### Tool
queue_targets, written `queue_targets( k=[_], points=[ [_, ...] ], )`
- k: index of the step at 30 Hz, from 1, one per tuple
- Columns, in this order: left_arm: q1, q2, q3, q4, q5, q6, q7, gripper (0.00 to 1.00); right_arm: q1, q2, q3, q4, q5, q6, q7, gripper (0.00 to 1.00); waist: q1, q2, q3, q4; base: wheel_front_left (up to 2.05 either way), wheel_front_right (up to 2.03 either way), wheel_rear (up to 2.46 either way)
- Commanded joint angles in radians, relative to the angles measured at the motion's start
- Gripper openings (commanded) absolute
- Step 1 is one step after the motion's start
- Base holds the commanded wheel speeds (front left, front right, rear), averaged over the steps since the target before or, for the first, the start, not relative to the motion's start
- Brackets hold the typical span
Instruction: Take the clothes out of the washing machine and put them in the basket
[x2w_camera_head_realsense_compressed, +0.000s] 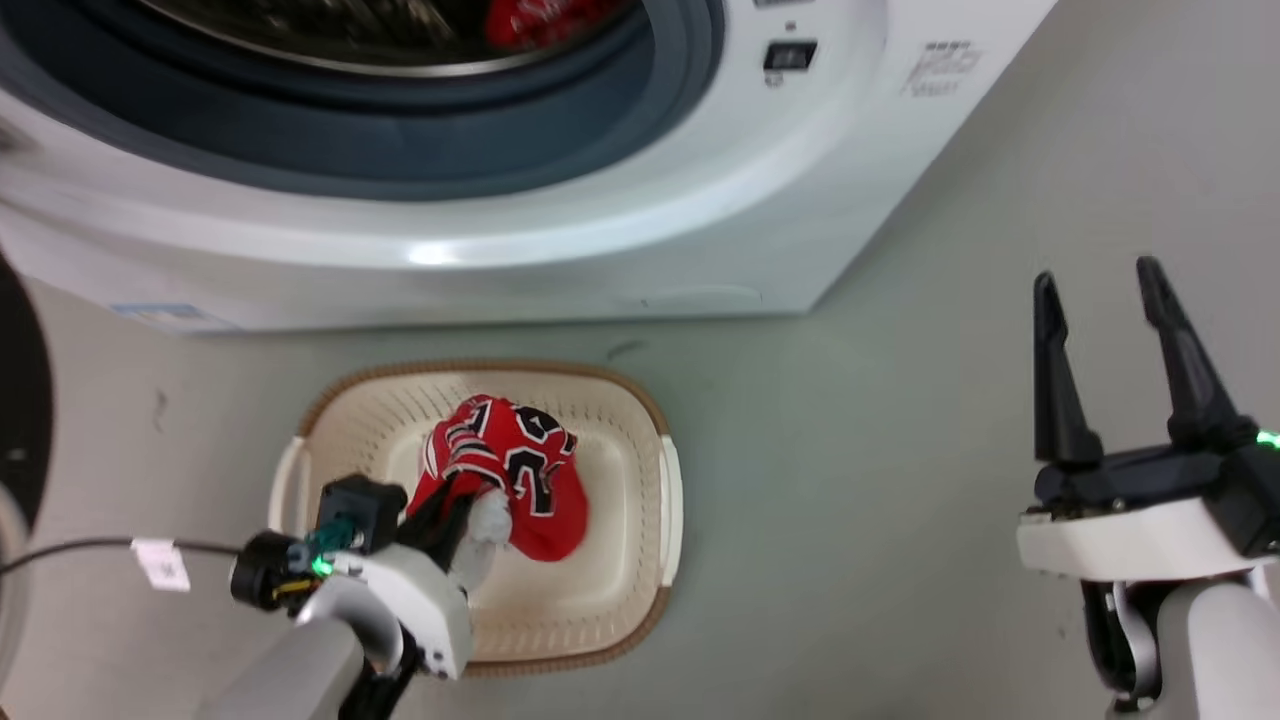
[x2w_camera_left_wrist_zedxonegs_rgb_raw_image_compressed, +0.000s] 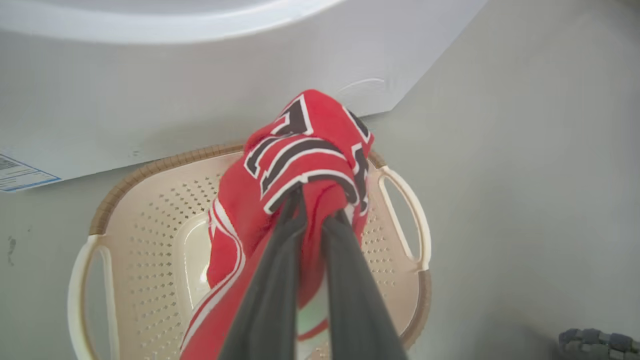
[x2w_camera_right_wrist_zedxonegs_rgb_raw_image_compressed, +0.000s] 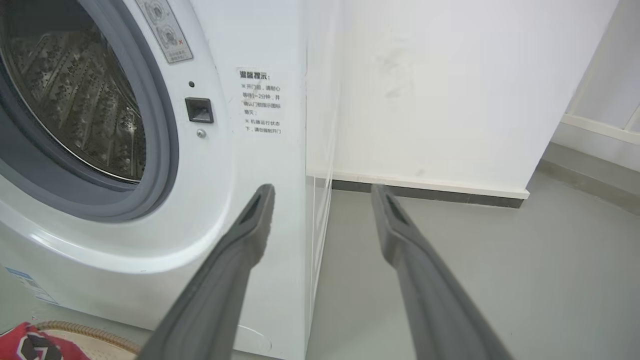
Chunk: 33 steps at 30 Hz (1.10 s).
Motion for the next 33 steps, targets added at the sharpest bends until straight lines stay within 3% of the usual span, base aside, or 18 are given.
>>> queue_targets(
  k=[1, 7, 14, 22, 28, 29, 30, 31, 33],
  points=[
    [-0.052, -0.016, 0.001, 0.055, 0.006, -0.016, -0.010, 0.00, -0.028, 0.002, -0.001, -0.008, 0.007, -0.001, -0.002, 1.00, -0.0002, -0.0001, 0.096, -0.035, 0.00, 0.00, 0.00],
    [-0.227, -0.096, -0.015, 0.363, 0.031, -0.075, -0.020, 0.00, -0.094, 0.002, -0.008, -0.029, 0.024, -0.001, -0.002, 1.00, -0.0002, -0.0001, 0.235, -0.069, 0.00, 0.00, 0.00],
    [-0.420, -0.138, -0.090, 0.612, 0.110, -0.093, 0.022, 0.00, -0.151, 0.002, -0.026, -0.054, 0.052, -0.001, -0.002, 1.00, -0.0002, -0.0001, 0.375, -0.095, 0.00, 0.00, 0.00],
    [-0.558, -0.160, -0.199, 0.741, 0.217, -0.085, 0.097, 0.00, -0.185, 0.002, -0.041, -0.076, 0.073, -0.001, -0.002, 1.00, -0.0002, -0.0001, 0.489, -0.105, 0.00, 0.00, 0.00],
    [-0.569, -0.173, -0.221, 0.761, 0.229, -0.076, 0.119, 0.00, -0.196, 0.002, -0.039, -0.078, 0.087, -0.001, -0.002, 1.00, -0.0002, -0.0001, 0.510, -0.111, 0.00, 0.00, 0.00],
    [-0.565, -0.176, -0.220, 0.763, 0.225, -0.075, 0.122, 0.26, -0.199, 0.002, -0.035, -0.078, 0.089, -0.001, -0.002, 1.00, -0.0002, -0.0001, 0.507, -0.111, 0.00, 0.00, 0.00],
    [-0.565, -0.176, -0.220, 0.763, 0.225, -0.075, 0.122, 0.26, -0.199, 0.002, -0.035, -0.078, 0.089, -0.001, -0.002, 1.00, -0.0002, -0.0001, 0.507, -0.111, 0.00, 0.00, 0.00],
    [-0.558, -0.179, -0.222, 0.764, 0.223, -0.074, 0.124, 1.00, -0.199, 0.002, -0.032, -0.078, 0.090, -0.001, -0.002, 1.00, -0.0002, -0.0001, 0.501, -0.111, 0.00, 0.00, 0.00],
    [-0.547, -0.186, -0.221, 0.766, 0.218, -0.071, 0.116, 1.00, -0.196, 0.002, -0.028, -0.076, 0.091, -0.001, -0.002, 1.00, -0.0002, -0.0001, 0.484, -0.108, 0.00, 0.00, 0.00]
  ],
)
